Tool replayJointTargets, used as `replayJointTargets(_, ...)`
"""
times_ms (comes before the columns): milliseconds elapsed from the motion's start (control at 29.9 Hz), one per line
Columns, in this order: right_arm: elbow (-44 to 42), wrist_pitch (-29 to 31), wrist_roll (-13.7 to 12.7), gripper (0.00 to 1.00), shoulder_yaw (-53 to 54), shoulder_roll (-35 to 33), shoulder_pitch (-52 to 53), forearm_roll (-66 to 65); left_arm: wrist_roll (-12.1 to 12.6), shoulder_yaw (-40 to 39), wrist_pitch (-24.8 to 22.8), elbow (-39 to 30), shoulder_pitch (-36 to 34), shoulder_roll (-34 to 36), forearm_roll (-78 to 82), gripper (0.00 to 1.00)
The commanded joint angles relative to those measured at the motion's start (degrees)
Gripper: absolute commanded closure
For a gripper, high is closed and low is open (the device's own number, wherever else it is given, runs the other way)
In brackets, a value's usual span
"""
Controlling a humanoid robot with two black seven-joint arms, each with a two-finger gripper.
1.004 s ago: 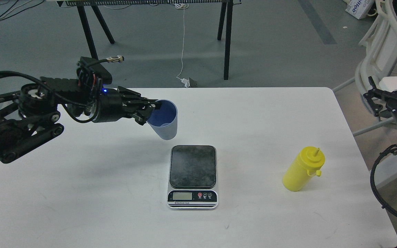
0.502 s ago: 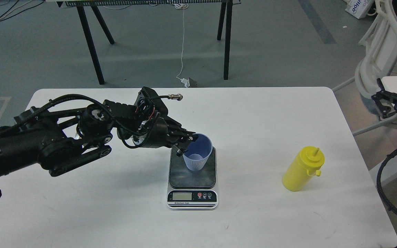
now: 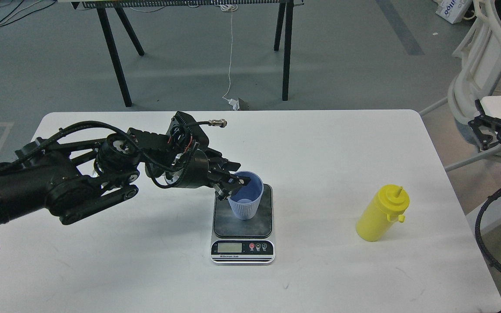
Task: Pour seasoning into cup on scale with both arms
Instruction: 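Open the left gripper and raise the left arm away, then lower the right gripper to the yellow squeeze bottle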
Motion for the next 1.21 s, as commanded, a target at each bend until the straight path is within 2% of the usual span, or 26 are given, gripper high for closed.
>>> replayJointTargets(0, 0.77, 0.0, -0.08, 0.0, 0.0, -2.31, -0.79, 0.17, -0.32, -4.38, 0.0, -1.91, -0.43, 2.16, -7.76, 0.13)
replayJointTargets(234, 5.43, 0.0, -0.16, 0.0, 0.0, -8.38, -13.61, 2.89, 0.21, -17.13, 0.0, -1.23, -0.96, 3.93, -44.14, 0.01)
replayJointTargets(402, 7.27, 0.0, -0.16, 0.01, -0.44, -7.86, -22.75, 4.48, 0.21, -22.85, -0.09, 4.92, -0.87, 4.02, -69.62, 0.01)
replayJointTargets(636, 17.99, 0.0, 0.01, 0.01, -1.14, -2.94, -32.25, 3.87, 0.21, -25.84, -1.05, 13.89, 0.62, 5.33, -103.47, 0.01)
replayJointTargets(703, 19.4, 0.0, -0.25, 0.01, -2.37, -1.36, -33.92, 3.87, 0.03, -26.19, -1.67, 14.6, 0.8, 5.95, -107.54, 0.01)
replayJointTargets(1004, 30.03, 0.0, -0.08, 0.01, -7.65, 2.78, -39.47, 3.78, -0.14, -27.25, -1.67, 14.69, 1.5, 7.97, -107.91, 0.01)
replayJointTargets(1172, 30.66, 0.0, -0.08, 0.01, -7.04, 4.62, -39.21, 3.78, -0.14, -27.25, -1.67, 14.69, 1.5, 9.02, -107.99, 0.01)
